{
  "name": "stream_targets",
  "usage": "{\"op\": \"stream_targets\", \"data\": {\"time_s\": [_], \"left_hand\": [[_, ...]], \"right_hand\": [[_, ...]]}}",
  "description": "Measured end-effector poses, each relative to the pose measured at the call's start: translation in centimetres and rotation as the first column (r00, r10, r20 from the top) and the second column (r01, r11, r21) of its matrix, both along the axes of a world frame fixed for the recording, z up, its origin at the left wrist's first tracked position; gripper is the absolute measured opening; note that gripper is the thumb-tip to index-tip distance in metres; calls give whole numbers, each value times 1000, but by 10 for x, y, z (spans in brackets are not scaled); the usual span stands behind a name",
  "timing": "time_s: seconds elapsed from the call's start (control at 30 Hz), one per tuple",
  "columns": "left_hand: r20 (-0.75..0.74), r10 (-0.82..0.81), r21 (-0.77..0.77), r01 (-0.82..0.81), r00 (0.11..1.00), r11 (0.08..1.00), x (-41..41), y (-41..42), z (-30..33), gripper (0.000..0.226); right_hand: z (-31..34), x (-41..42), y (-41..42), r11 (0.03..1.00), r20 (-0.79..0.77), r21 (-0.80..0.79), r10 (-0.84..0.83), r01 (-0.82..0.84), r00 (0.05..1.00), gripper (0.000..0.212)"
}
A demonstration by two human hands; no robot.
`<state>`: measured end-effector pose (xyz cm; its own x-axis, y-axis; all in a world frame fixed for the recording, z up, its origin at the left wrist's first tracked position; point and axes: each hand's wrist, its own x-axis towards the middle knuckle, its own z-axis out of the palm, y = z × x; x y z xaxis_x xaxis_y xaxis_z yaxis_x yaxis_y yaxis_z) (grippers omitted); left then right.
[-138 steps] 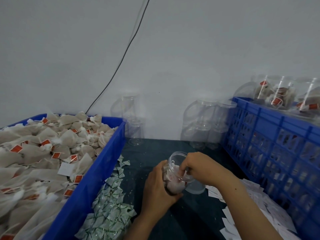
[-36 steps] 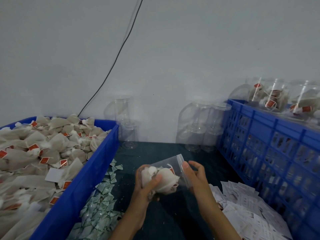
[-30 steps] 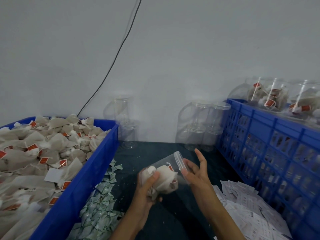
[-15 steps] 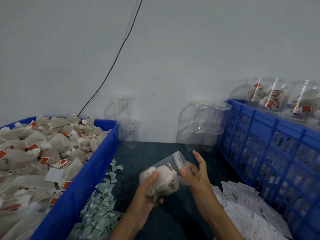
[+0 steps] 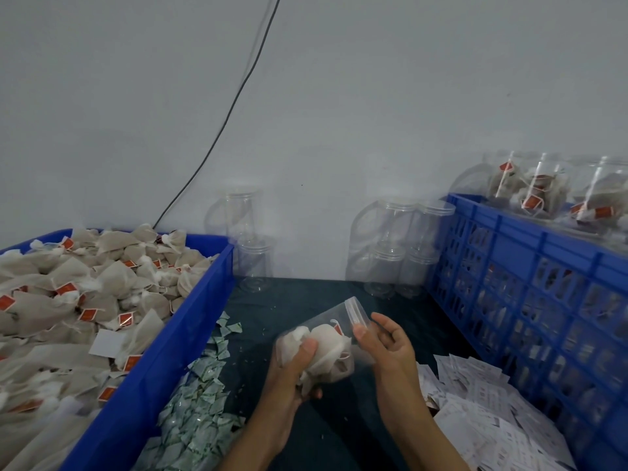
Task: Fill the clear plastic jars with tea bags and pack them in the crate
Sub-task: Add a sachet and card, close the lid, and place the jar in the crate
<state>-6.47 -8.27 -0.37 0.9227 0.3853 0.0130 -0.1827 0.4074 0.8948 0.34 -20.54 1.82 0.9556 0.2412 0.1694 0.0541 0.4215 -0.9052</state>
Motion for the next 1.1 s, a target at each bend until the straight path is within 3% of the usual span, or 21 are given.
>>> {"op": "stream_targets", "data": {"time_s": [0.13,0.27,0.4,0.7,1.1], "left_hand": [[-50,-16,11,17,999,1000,0,1,2,64],[-161,-212,-90,199,964,976,0,4,4,67],[-177,-324,-168,295,929,941,1,6,3,71],[-161,-220,-118,203,962,972,4,-3,2,67],[-54,-88,-76,84,995,994,0,-14,2,48]], "right_hand": [[1,1,-2,994,-24,62,94,-92,995,81],[3,3,-7,987,8,96,131,-131,991,101],[1,3,-6,989,11,68,131,-131,991,88],[1,1,-3,1000,31,14,10,-10,999,77],[4,1,-4,1000,100,5,24,-25,995,70]]}}
